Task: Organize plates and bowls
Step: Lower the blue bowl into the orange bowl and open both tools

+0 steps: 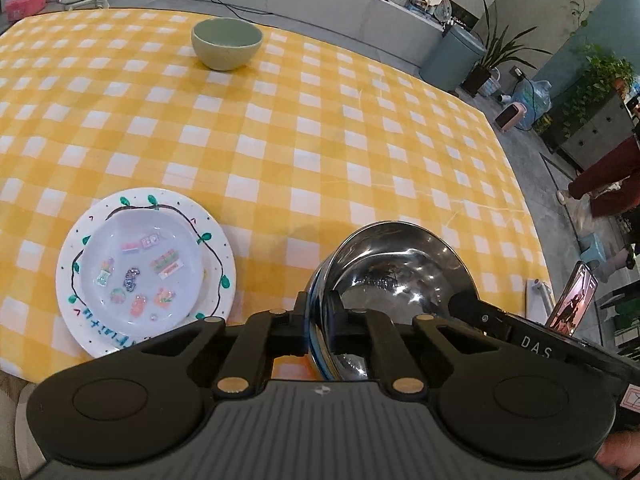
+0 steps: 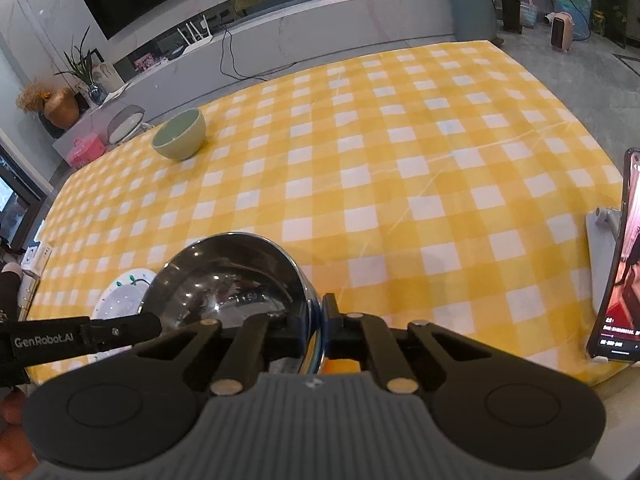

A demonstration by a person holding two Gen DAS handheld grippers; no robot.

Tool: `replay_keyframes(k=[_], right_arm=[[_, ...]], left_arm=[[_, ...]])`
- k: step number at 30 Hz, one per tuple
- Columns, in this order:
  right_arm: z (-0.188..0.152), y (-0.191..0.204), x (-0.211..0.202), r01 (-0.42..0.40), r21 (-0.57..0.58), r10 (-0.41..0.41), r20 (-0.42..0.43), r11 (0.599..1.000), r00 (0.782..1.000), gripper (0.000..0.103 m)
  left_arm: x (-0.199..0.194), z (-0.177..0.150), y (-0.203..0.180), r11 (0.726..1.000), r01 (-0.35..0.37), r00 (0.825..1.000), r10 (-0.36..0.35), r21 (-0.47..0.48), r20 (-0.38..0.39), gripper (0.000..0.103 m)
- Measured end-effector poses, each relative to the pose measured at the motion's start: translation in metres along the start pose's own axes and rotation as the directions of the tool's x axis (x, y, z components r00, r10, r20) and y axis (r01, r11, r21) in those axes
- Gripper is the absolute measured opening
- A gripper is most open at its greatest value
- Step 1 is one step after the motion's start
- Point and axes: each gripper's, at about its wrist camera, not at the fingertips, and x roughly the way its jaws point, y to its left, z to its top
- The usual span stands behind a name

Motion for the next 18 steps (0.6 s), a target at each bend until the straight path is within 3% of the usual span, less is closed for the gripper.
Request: replay_keyframes(k=[3, 6, 9, 11, 18], right_arm=[[0.002, 0.001, 0.002, 0.009, -0.017, -0.009, -0.008, 1.0, 1.0, 0.006], [0.003, 0.004, 0.004, 0.021, -0.036, -0.022, -0.022, 0.999, 1.0, 0.006], [0.006, 0.007, 0.003, 0.037, -0.051, -0.038, -0.016, 0.998, 0.999, 0.011], [0.009, 0.011, 0.0, 0.053, -0.072, -0.053, 0.007, 0.996, 0.999, 0.026], [0.031, 0.028, 0.002, 0.072, -0.14, -0.065, 0.052, 0.987, 0.997, 0.033]], left_arm=[[-0.002, 0.003, 0.003, 1.0, 0.02, 1.0, -0.02, -0.006, 0.0, 0.012], [-0.005, 0.007, 0.005, 0.999, 0.032, 0.999, -0.032, 0.002, 0.007, 0.021], [-0.008, 0.014, 0.009, 0.999, 0.032, 0.999, -0.032, 0.012, 0.02, 0.024], [-0.01, 0.019, 0.011, 0.999, 0.029, 0.999, -0.03, 0.018, 0.029, 0.027], [-0.01, 0.04, 0.018, 0.998, -0.014, 0.999, 0.011, 0.066, 0.036, 0.03]])
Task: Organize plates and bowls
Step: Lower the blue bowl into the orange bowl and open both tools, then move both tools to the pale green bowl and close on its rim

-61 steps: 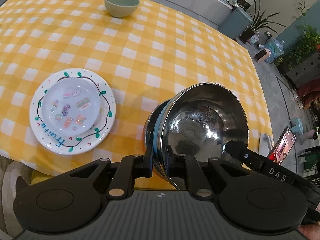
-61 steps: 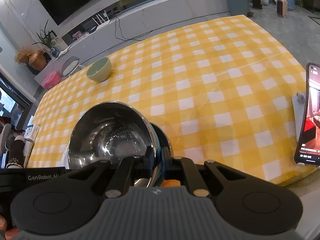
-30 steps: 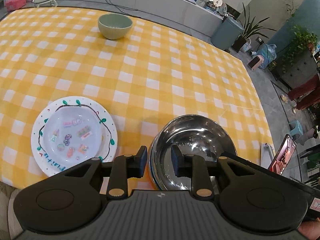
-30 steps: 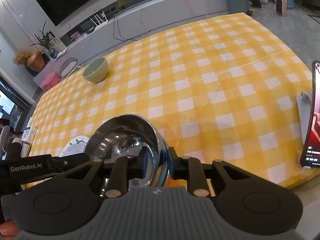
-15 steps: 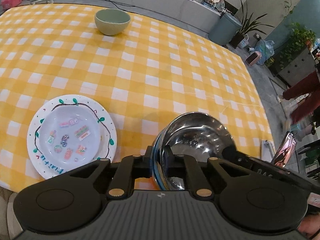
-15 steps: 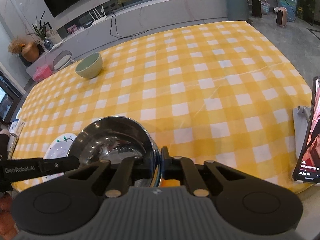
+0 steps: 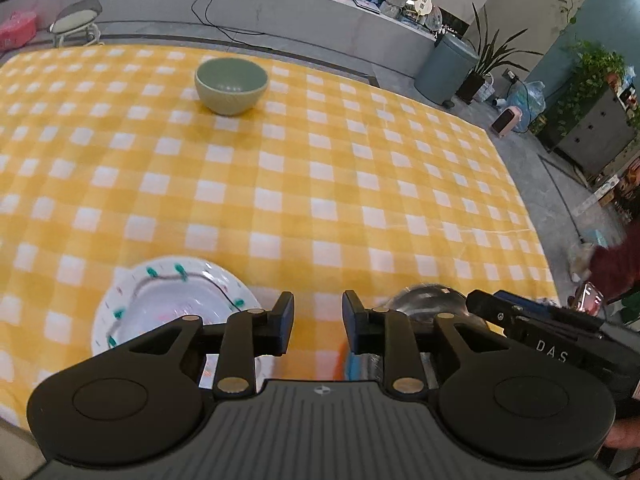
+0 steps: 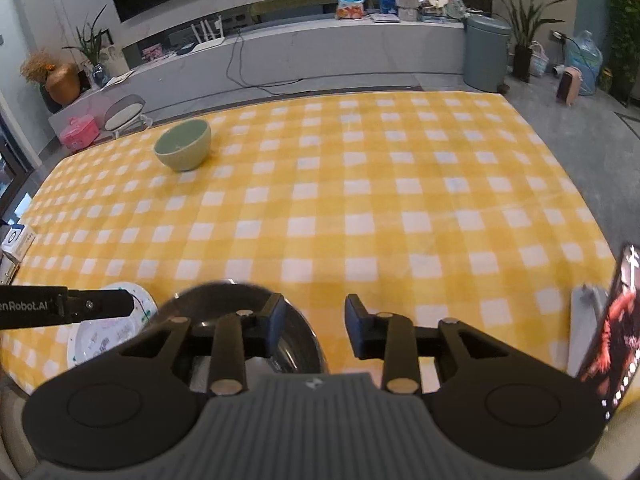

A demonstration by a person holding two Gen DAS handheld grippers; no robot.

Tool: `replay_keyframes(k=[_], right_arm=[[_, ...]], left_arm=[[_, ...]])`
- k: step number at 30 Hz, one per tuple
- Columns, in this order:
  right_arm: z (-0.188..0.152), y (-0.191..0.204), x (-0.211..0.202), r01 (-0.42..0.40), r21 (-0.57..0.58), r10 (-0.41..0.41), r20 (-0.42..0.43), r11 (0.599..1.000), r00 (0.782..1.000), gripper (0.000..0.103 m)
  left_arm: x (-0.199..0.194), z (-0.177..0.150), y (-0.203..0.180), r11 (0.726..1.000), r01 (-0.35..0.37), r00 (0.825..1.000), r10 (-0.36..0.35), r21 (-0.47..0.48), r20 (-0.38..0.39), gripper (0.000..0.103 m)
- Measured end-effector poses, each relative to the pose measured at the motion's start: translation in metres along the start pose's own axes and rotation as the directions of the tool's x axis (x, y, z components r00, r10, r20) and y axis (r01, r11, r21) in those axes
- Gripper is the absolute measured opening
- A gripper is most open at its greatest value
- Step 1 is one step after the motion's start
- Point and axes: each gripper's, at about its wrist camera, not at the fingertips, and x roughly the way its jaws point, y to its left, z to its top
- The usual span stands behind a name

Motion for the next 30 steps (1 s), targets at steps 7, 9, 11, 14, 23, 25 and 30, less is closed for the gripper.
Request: replay_keyframes(k=[7, 9, 11, 14, 23, 25, 30], right_arm=[[0.031, 0.024, 0.029, -0.076, -0.056, 0.072, -0.069, 0.995, 0.995, 0.038], [0.041, 0.032, 0.038, -0.103, -0.065, 0.097, -0.087, 0.993, 0.991, 0.04], [0.051, 0.04, 0.048, -0.123, -0.067, 0.115, -0.109, 0.99, 0.987, 0.041], [0.067, 0.05, 0.064, -0.155, -0.048, 0.147, -0.132, 0.987, 0.98, 0.043], [0.129, 0.082, 0.115, -0.216, 0.088, 0.226, -0.121, 0.972, 0.967, 0.043], [0.142, 0.09, 0.129, -0.223, 0.113, 0.234, -0.102, 0.968, 0.967, 0.043], [0.171, 0.099, 0.17, -0.212, 0.176, 0.234, -0.115, 0.961, 0.966, 0.042]], left_arm=[[0.012, 0.029, 0.024, 1.0, -0.01, 1.0, 0.01, 0.013, -0.026, 0.032], [0.015, 0.037, 0.033, 1.0, -0.006, 1.0, 0.006, 0.008, -0.023, 0.032], [0.016, 0.049, 0.044, 1.0, -0.004, 1.0, 0.004, -0.001, -0.009, 0.032], [0.019, 0.067, 0.058, 1.0, -0.009, 1.0, 0.01, -0.014, 0.022, 0.033], [0.045, 0.132, 0.096, 0.992, 0.019, 0.991, -0.002, -0.123, 0.137, 0.042], [0.055, 0.144, 0.102, 0.99, 0.018, 0.989, 0.004, -0.141, 0.149, 0.043], [0.085, 0.169, 0.116, 0.986, -0.009, 0.99, 0.033, -0.164, 0.141, 0.043]])
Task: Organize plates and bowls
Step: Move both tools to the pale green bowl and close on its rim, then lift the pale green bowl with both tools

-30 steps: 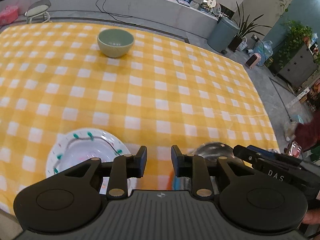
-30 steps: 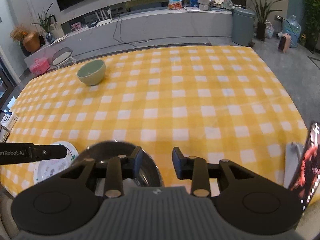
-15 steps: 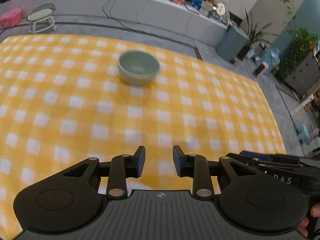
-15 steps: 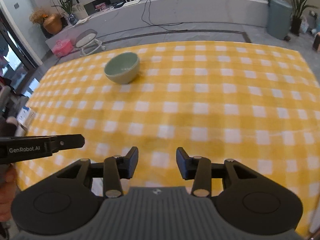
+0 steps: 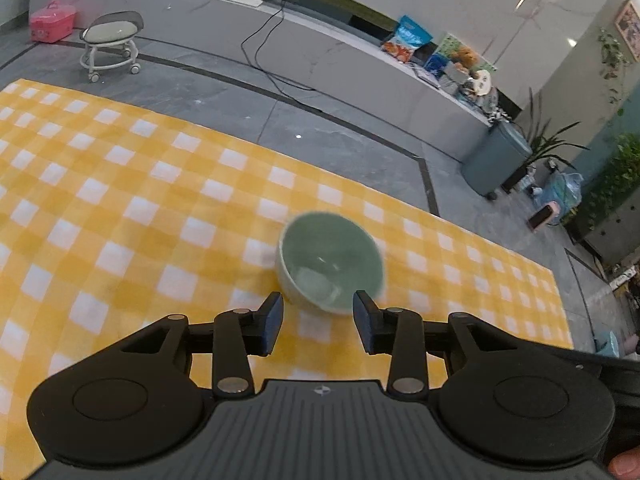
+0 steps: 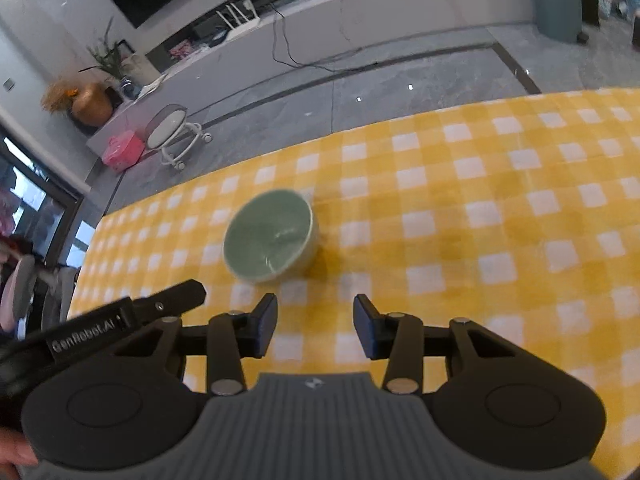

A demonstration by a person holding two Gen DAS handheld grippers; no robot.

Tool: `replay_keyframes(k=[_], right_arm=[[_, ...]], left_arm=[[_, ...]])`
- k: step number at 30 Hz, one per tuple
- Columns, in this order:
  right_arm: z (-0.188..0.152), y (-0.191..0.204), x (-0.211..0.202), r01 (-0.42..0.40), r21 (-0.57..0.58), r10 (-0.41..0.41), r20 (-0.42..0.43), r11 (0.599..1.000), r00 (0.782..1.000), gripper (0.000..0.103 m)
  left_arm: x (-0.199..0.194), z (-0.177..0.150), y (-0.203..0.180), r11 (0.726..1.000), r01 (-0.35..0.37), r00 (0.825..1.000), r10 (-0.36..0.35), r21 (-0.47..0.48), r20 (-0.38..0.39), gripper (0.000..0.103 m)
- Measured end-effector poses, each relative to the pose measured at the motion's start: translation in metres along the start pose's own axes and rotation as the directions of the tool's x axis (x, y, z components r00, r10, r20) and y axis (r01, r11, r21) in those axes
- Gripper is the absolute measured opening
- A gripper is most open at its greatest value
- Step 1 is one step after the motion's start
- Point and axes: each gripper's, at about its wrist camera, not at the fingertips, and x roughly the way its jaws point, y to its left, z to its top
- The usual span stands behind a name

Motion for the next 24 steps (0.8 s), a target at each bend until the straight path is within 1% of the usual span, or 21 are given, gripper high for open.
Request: replay_keyframes(k=[2, 4, 6, 8, 10, 12, 14, 15, 17, 19, 21, 22, 24], right_arm=[[0.01, 0.003, 0.014, -0.001, 0.012, 0.001, -0.01, 1.0, 1.0, 0.042], [0.019, 0.007, 0.026, 0.009, -0.001, -0.009, -0.006, 1.0, 1.0, 0.042], [0.024, 0.011, 0.037, 0.026, -0.016, -0.026, -0.007, 1.0, 1.0, 0.039], [0.03, 0.012, 0.049, 0.029, -0.017, -0.029, -0.01, 0.999, 1.0, 0.033], [0.032, 0.014, 0.063, 0.037, -0.009, -0.037, -0.02, 0.999, 0.999, 0.028], [0.034, 0.014, 0.073, 0.029, 0.0, -0.029, -0.025, 1.0, 0.999, 0.025], [0.034, 0.015, 0.08, 0.043, 0.0, -0.043, -0.028, 0.999, 0.999, 0.022], [0.034, 0.017, 0.083, 0.048, -0.004, -0.049, -0.029, 0.999, 0.998, 0.022], [0.034, 0.021, 0.088, 0.067, -0.016, -0.067, -0.023, 0.998, 0.997, 0.021], [0.033, 0.023, 0.092, 0.084, -0.025, -0.084, -0.021, 0.996, 0.996, 0.019], [0.033, 0.022, 0.096, 0.098, -0.023, -0.099, -0.021, 0.995, 0.995, 0.016], [0.032, 0.021, 0.098, 0.102, -0.019, -0.102, -0.024, 0.995, 0.994, 0.013], [0.03, 0.018, 0.099, 0.099, -0.005, -0.099, -0.019, 0.995, 0.995, 0.012]], left_arm=[[0.012, 0.006, 0.003, 1.0, -0.016, 1.0, 0.016, 0.002, -0.003, 0.043], [0.023, 0.011, 0.004, 0.999, -0.035, 0.999, 0.035, 0.004, -0.018, 0.043], [0.033, 0.013, 0.007, 0.999, -0.046, 0.999, 0.046, 0.005, -0.028, 0.043], [0.042, 0.014, 0.009, 0.998, -0.063, 0.997, 0.063, 0.007, -0.037, 0.042], [0.049, 0.014, 0.012, 0.998, -0.067, 0.997, 0.067, -0.004, -0.047, 0.036], [0.055, 0.016, 0.015, 0.998, -0.068, 0.996, 0.068, -0.013, -0.056, 0.034], [0.058, 0.017, 0.017, 0.997, -0.077, 0.996, 0.076, -0.011, -0.056, 0.029], [0.06, 0.017, 0.018, 0.997, -0.079, 0.995, 0.079, -0.008, -0.058, 0.028], [0.062, 0.018, 0.017, 0.997, -0.071, 0.996, 0.07, -0.009, -0.061, 0.023], [0.063, 0.018, 0.014, 0.997, -0.071, 0.996, 0.07, -0.009, -0.063, 0.016], [0.064, 0.018, 0.01, 0.997, -0.083, 0.995, 0.082, -0.007, -0.063, 0.013], [0.064, 0.018, 0.008, 0.995, -0.096, 0.993, 0.095, 0.001, -0.063, 0.012], [0.064, 0.018, 0.004, 0.993, -0.115, 0.991, 0.116, 0.013, -0.066, 0.011]])
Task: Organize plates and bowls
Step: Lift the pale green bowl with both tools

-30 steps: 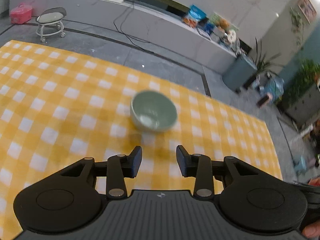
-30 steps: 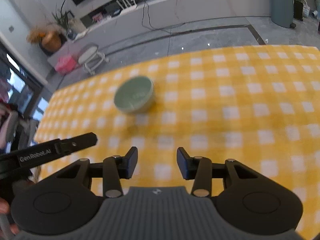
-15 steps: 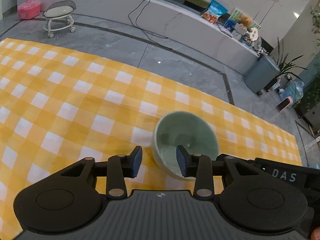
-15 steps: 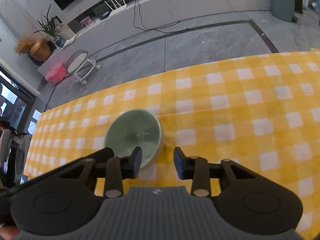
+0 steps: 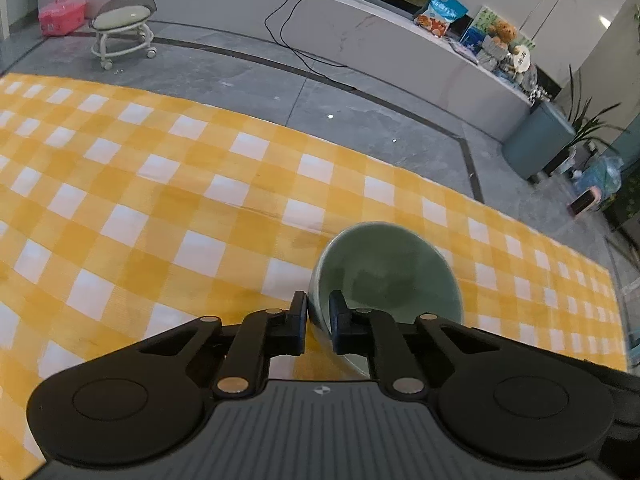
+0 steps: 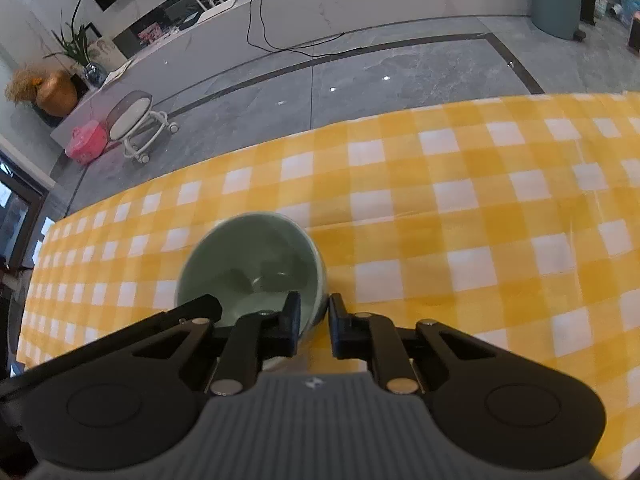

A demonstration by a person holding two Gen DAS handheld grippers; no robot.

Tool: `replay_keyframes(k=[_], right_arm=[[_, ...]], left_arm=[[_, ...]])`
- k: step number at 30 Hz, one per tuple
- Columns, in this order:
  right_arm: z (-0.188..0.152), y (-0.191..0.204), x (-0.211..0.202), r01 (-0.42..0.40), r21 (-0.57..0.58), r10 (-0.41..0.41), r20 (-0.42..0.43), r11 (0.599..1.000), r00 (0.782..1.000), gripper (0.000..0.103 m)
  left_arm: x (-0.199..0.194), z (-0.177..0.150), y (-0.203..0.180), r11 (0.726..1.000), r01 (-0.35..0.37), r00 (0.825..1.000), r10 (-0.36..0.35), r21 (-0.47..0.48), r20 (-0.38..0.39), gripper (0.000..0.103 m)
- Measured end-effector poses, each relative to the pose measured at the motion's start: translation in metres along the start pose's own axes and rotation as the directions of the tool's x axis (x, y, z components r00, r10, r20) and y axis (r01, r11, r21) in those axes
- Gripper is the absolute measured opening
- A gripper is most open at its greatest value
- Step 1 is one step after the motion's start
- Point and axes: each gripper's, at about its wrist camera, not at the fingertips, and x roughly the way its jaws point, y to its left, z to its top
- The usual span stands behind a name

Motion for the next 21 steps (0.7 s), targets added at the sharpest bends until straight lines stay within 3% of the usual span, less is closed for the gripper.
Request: replay_keyframes(k=[8, 21], right_arm=[[-0.019, -0.006, -0.021, 0.021, 0.114, -0.017, -0.039, 0.993, 0.999, 0.01], [-0.073, -0.011, -0.095, -0.029, 0.098, 0.035, -0.057, 0.995, 0.998, 0.009]], left_arm=[[-0.02, -0.018, -0.001, 1.0, -0.009, 1.0, 0.009, -0.003, -0.008, 0.007], [-0.088, -0.068, -0.011, 0.999, -0.031, 0.999, 0.031, 0.014, -0.035, 0.007]])
